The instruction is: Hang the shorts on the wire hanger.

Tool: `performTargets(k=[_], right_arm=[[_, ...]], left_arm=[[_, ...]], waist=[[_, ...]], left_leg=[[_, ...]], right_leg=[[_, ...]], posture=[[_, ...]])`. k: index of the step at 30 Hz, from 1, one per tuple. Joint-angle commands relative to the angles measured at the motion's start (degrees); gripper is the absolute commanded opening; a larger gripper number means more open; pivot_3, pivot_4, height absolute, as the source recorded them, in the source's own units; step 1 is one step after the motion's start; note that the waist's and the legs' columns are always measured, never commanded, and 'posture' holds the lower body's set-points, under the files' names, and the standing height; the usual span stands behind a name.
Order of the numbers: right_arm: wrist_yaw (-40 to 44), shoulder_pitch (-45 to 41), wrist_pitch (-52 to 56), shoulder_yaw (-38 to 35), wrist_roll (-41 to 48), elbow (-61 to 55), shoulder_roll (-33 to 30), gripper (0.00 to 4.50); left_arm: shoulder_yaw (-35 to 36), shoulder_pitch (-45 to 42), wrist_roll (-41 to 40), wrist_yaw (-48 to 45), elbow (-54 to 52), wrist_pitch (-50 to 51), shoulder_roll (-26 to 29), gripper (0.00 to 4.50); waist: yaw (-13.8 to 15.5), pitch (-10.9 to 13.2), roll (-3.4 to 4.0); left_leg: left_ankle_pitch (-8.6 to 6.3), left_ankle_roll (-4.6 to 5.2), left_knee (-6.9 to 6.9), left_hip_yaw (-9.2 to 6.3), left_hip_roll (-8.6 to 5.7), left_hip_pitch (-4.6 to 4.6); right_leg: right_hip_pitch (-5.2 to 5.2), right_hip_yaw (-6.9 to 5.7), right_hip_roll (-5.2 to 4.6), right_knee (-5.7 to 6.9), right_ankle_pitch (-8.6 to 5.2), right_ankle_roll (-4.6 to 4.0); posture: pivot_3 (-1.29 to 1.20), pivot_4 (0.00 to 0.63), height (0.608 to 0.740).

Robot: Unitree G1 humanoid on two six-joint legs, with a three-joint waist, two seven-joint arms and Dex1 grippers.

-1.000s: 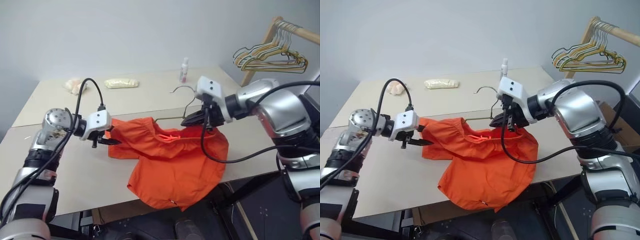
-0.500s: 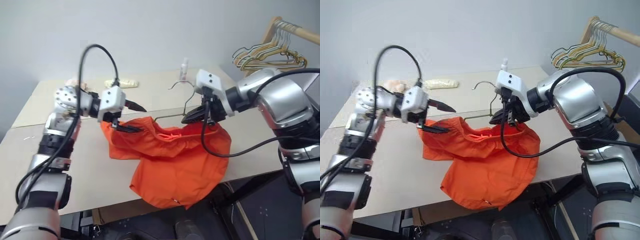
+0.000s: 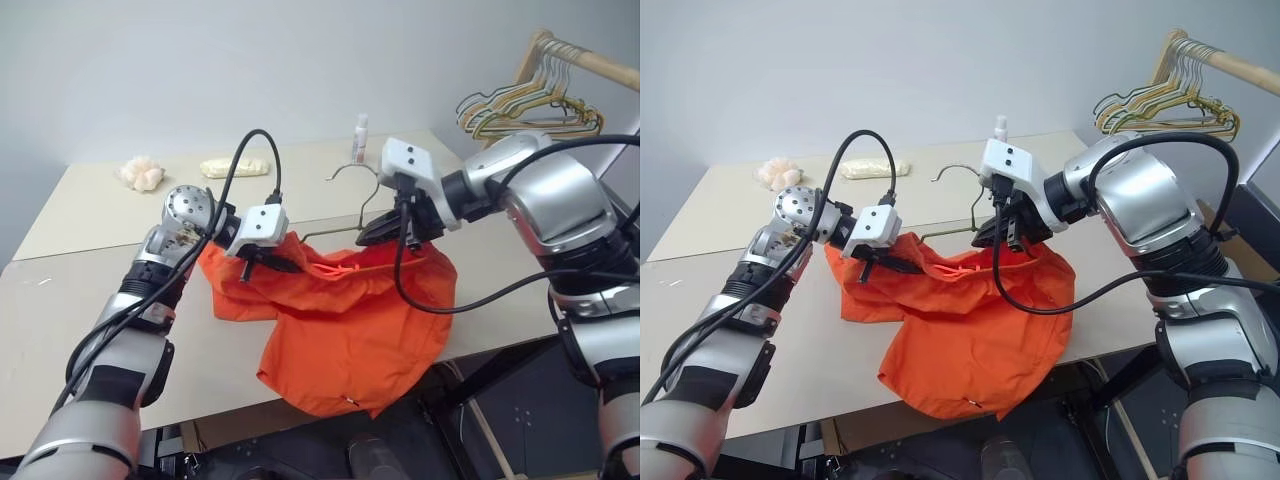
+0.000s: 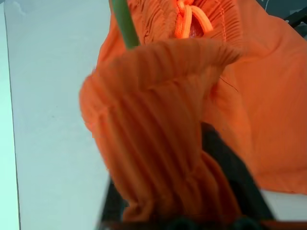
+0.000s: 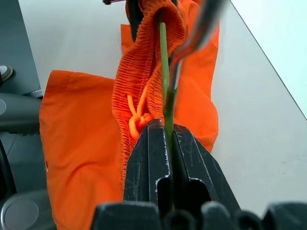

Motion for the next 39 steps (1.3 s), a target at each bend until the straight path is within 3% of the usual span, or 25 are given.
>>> performTargets(k=[1, 5, 10, 16, 20, 25, 33, 36, 39], right_arm=[[-0.5, -1.3, -3.0, -2.0, -0.4, -1.6, 0.1, 0.0], [-1.8, 0.0, -6.6, -1.9, -2.1, -1.9, 0.0, 0.0], [-3.1, 0.2, -6.7, -3.9, -2.6, -2.1, -1.6, 1.39], [-2.3, 1.9, -4.8, -12.1, 0.5, -5.7, -9.7, 3.28], [-0.5, 8.2, -3.4, -17.9, 3.6, -10.5, -16.9, 4.44], [-2.9, 18.5, -8.7, -15.0, -0.8, -15.2, -21.4, 4.44], [-4.9, 14.3, -11.4, -4.5, -8.1, -5.8, -12.0, 4.44], [-2.1, 13.1, -11.4, -2.0, -8.1, -5.1, -10.2, 3.88], [-1.7, 13.1, -11.5, -1.3, -8.7, -5.8, -9.5, 2.77]], left_arm=[[0.9, -1.6, -0.1, 0.4, -0.1, -0.7, 0.1, 0.01], [2.2, -1.3, -1.3, 1.3, -1.0, 1.0, -0.2, 0.01], [3.3, 0.2, -2.0, 2.7, -2.2, 3.4, 0.2, 0.0], [4.3, 3.0, -2.7, 3.2, -4.7, 5.8, 1.6, 0.0], [4.8, 3.9, -3.1, 3.7, -6.0, 6.8, 2.0, 0.0], [4.7, 3.8, -3.5, 3.8, -6.4, 7.3, 2.2, 0.0], [4.4, 2.7, -3.6, 3.3, -6.1, 6.9, 1.6, 0.0], [4.4, 2.6, -3.7, 3.2, -6.3, 7.0, 1.5, 0.0], [4.5, 2.8, -3.7, 3.2, -6.7, 6.9, 1.6, 0.0]], waist=[[0.0, 0.0, 0.0], [0.0, 0.0, 0.0], [0.0, 0.0, 0.0], [0.2, 0.0, 0.0], [0.3, 0.0, 0.0], [-0.1, 0.0, 0.01], [-1.7, 0.0, 0.05], [-1.6, 0.0, 0.06], [-1.3, 0.0, 0.06]], left_leg=[[0.0, 0.0, 0.0, 0.0, 0.0, 0.0], [0.0, 0.0, 0.0, -0.01, 0.0, 0.0], [0.0, 0.0, 0.0, -0.01, 0.0, -0.01], [0.0, 0.0, 0.0, -0.04, 0.0, -0.04], [-0.01, 0.01, -0.02, -0.04, 0.01, -0.03], [-0.01, 0.01, -0.04, 0.05, 0.05, 0.03], [0.0, 0.0, -0.16, 0.16, 0.06, 0.16], [0.0, 0.0, -0.15, 0.14, 0.06, 0.15], [0.0, 0.0, -0.11, 0.09, 0.04, 0.1]], right_leg=[[0.0, 0.0, 0.0, 0.0, 0.0, 0.0], [0.0, 0.0, 0.0, 0.0, 0.0, 0.0], [0.0, 0.0, 0.0, 0.0, 0.0, 0.0], [0.0, -0.02, -0.03, -0.01, 0.0, 0.0], [0.04, -0.03, -0.03, -0.06, 0.0, 0.0], [0.08, 0.03, -0.02, -0.12, 0.0, 0.0], [0.1, 0.15, 0.01, -0.16, 0.0, 0.01], [0.09, 0.14, 0.02, -0.14, 0.0, 0.01], [0.1, 0.11, 0.01, -0.14, 0.0, 0.01]], posture=[[-0.26, 0.0, 0.74], [-0.27, 0.0, 0.74], [-0.27, 0.0, 0.74], [-0.28, 0.0, 0.74], [-0.28, 0.0, 0.74], [-0.28, 0.0, 0.74], [-0.28, 0.0, 0.74], [-0.27, 0.0, 0.74], [-0.27, 0.0, 0.74]])
